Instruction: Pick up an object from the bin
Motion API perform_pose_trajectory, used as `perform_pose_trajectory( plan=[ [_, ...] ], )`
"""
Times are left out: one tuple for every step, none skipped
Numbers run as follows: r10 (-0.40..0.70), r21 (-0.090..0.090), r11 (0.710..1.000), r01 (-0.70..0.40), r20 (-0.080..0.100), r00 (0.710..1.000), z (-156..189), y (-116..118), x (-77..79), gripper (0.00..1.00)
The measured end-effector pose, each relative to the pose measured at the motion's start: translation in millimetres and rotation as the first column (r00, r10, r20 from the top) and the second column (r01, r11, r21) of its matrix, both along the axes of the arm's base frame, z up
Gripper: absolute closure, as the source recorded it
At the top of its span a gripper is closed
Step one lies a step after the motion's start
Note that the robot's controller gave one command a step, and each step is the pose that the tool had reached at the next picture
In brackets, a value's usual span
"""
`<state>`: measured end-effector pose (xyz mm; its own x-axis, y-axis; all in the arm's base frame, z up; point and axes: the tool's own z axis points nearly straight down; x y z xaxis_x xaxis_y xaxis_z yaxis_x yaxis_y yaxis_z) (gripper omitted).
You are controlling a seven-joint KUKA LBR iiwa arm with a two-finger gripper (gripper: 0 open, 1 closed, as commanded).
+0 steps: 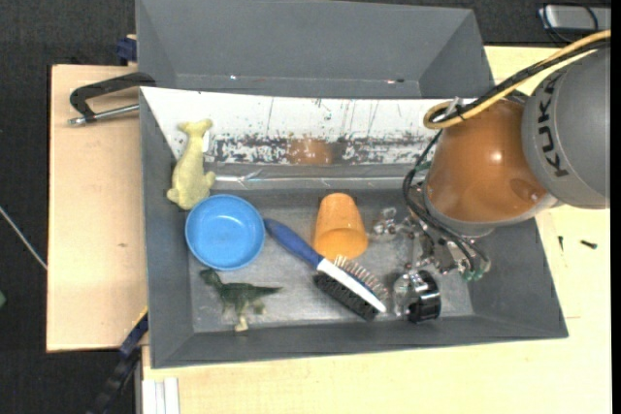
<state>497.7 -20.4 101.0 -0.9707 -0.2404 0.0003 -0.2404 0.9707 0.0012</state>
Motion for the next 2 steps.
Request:
perform_pose_trajectory(
  plan=[
    [0.160, -0.001, 0.987, -0.160, -0.001, 0.987, -14.9, 7.8, -3.3, 0.00],
    [0.161, -0.001, 0.987, -0.161, -0.001, 0.987, -14.7, 7.9, -3.3, 1.00]
  ],
)
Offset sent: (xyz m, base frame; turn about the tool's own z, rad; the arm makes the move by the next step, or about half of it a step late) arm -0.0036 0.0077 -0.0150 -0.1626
